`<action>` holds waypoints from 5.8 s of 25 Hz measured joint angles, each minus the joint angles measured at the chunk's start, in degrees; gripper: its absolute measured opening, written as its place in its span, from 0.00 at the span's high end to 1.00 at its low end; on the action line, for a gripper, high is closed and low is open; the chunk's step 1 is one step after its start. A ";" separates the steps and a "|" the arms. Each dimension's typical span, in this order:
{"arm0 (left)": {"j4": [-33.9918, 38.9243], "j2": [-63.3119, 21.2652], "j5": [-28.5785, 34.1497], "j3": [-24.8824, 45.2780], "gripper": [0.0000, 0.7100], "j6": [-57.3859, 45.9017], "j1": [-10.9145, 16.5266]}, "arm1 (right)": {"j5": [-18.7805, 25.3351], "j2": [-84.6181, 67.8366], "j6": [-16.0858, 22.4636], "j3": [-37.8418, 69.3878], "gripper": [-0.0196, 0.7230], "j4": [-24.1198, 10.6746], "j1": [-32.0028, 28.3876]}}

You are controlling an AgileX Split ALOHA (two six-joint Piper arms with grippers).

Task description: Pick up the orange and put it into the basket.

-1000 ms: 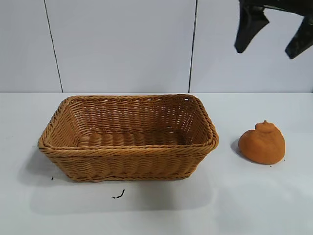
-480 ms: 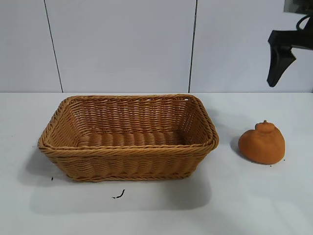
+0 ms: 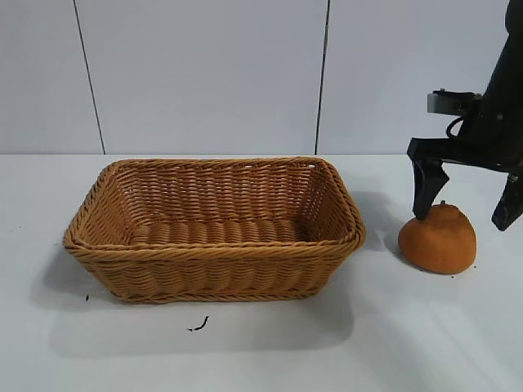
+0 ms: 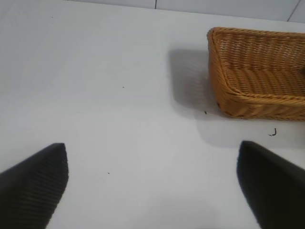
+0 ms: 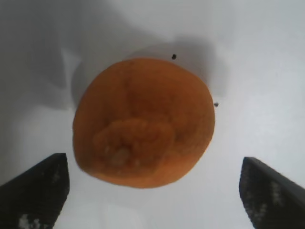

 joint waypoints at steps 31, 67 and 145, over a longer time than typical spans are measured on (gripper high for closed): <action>0.00 0.00 0.00 0.00 0.02 0.00 0.00 | 7.68 -8.14 -0.71 -9.30 0.88 -0.17 0.00; 0.00 0.00 0.00 0.00 0.02 0.00 0.00 | -5.42 7.00 3.13 -19.02 0.88 5.79 32.67; 0.00 0.00 0.00 0.00 0.02 0.00 0.00 | 17.94 -10.32 -2.10 -18.30 0.04 -3.10 -0.68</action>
